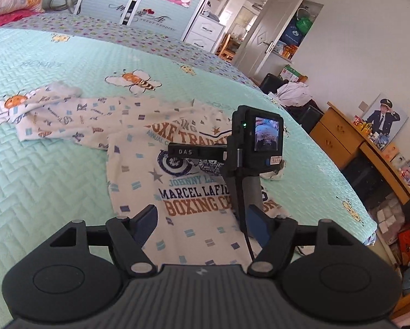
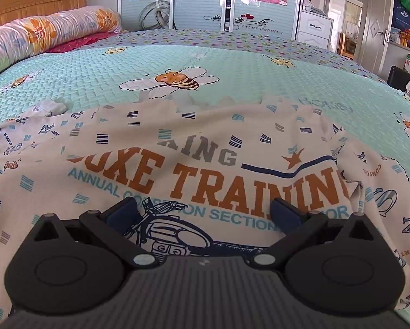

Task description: Fold clothes

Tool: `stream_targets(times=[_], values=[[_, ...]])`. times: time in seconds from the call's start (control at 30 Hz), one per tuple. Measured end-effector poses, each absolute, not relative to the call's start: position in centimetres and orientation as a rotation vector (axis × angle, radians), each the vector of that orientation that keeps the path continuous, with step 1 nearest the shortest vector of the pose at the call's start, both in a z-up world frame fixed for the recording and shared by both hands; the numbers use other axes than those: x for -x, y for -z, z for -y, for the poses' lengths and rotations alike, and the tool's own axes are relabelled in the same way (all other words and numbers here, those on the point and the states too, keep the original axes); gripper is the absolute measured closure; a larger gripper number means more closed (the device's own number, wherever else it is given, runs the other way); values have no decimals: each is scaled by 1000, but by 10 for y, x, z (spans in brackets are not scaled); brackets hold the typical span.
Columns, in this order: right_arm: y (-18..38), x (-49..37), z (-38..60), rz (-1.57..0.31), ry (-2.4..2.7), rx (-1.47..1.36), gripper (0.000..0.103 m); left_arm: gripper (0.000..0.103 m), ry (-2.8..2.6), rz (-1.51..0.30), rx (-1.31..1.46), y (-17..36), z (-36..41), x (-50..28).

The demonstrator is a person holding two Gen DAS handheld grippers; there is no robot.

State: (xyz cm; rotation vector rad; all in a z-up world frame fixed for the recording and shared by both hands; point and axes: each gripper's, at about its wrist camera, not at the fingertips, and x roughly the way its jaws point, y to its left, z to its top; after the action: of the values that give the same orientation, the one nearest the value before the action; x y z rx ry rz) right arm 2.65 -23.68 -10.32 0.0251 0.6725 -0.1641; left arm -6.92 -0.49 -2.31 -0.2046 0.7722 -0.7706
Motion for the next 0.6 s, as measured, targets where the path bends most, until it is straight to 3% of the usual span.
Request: stream_targets(times=[0.6], values=[[103,-26,237,-673,164,-26,1,29,690,-877,222,18,-19,93]])
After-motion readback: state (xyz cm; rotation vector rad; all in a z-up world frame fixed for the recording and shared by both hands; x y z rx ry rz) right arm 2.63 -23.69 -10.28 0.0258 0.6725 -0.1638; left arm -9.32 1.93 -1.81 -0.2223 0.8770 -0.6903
